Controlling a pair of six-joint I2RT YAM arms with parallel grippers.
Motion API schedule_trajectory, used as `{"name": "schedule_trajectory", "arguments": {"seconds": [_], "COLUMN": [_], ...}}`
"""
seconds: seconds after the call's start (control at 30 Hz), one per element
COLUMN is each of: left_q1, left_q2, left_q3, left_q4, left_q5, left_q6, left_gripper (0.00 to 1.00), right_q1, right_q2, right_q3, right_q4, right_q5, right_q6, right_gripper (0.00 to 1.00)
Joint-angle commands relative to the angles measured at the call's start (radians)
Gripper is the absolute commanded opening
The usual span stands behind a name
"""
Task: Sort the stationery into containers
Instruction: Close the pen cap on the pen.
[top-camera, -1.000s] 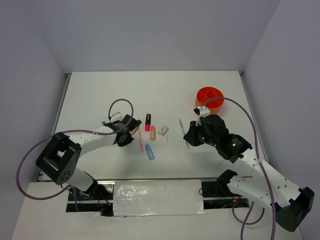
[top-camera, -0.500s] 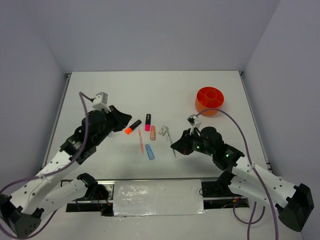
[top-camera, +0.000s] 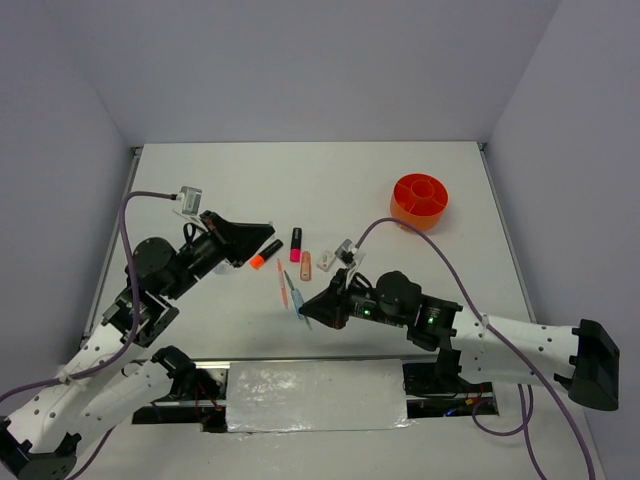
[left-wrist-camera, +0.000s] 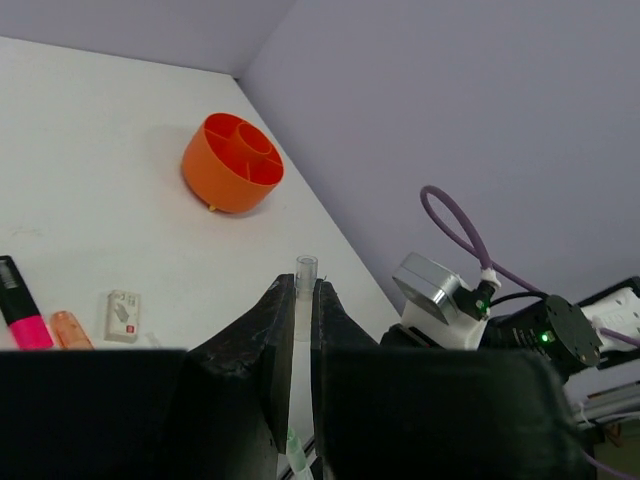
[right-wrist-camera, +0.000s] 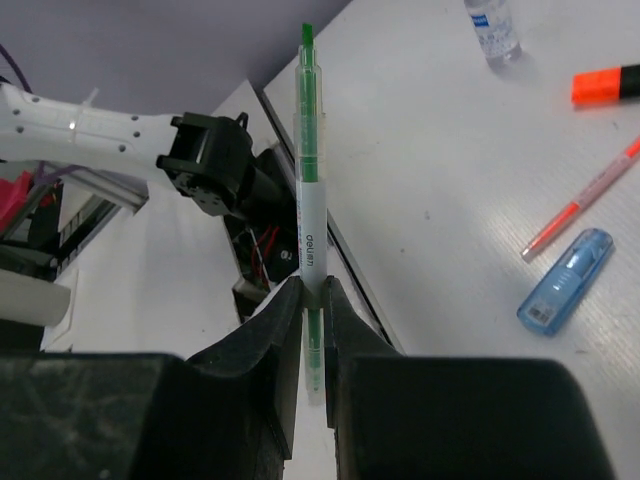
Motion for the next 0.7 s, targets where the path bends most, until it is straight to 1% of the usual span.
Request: {"name": "schedule_trajectory", "arguments": {"seconds": [0.0, 0.1, 0.2, 0.5, 0.67], "left_q1": [-0.005, -0.005, -0.006, -0.006, -0.006], "left_q2": [-0.051, -0.087, -0.104, -0.079, -0.077], "left_q3": [-0.04, -0.08, -0.104, -0.129, -0.138], "left_q4": [0.151, 0.202, 0.232, 0.292, 0.294], "left_q5": [0.08, 0.082, 0.074, 0.102, 0.1], "left_q6": [-0.025, -0.045, -0.055, -0.083, -0.08], "left_gripper": [0.0, 0.0, 0.01, 0.02, 0.02], "right_q1": [0.027, 0.039, 0.042, 0.058, 0.056], "right_q2": [0.006, 0.003, 0.004, 0.049, 0.049], "right_q3": [0.059, 0.067, 0.082, 0.15, 0.162], "right_q4": [0.121, 0.138, 0.157, 0.149, 0.138], "right_q5": [0.071, 0.098, 0.091, 0.099, 0.155], "right_q6": [-0.017, -0.02, -0.026, -0.059, -0.066], "right_gripper": [0.0, 0.0, 0.0, 0.0, 0.0]}}
